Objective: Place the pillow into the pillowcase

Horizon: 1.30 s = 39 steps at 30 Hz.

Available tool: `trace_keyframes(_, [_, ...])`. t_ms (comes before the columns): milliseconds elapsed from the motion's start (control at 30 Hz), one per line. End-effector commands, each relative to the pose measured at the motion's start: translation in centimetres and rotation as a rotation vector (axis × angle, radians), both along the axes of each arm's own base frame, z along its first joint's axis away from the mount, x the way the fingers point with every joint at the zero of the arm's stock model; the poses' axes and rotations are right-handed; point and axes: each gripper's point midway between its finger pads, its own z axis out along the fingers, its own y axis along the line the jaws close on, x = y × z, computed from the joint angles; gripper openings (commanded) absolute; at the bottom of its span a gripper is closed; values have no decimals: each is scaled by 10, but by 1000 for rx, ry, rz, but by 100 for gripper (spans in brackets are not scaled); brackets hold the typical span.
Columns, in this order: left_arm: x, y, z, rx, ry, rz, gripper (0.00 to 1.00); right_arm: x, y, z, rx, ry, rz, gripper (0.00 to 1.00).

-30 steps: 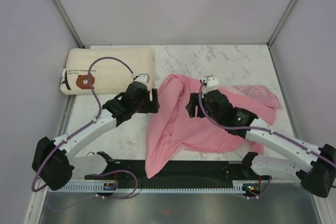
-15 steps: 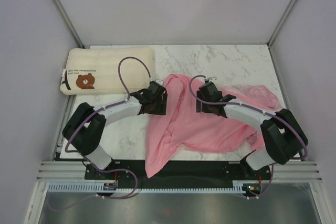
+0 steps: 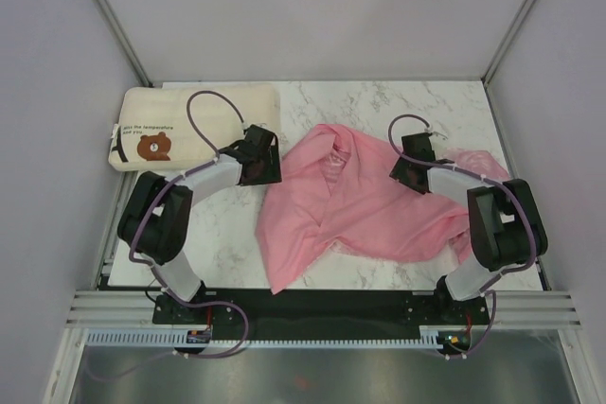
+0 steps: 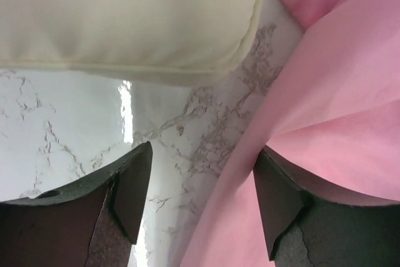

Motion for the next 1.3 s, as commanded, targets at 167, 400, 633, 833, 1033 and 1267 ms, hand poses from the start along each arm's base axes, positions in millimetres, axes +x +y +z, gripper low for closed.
trace_keyframes(167, [18,-8,82,-86,-216,-8,72,25,0,37,-72,-53,51,84])
trace_keyframes(400, [17,43,137,111,-368,89,95,34,53,103,-33,-229,236,90])
trace_keyframes(633, [86,37,121,143,-325,140,95,48,111,121,43,-277,449,83])
trace_keyframes(833, [118,71,67,206,-224,230,100,46,152,89,22,-194,550,81])
trace_keyframes(1033, [136,59,35,177,-156,159,30,44,160,59,2,-150,558,81])
trace_keyframes(1267, [112,59,66,102,-198,181,2,36,159,38,2,-149,553,51])
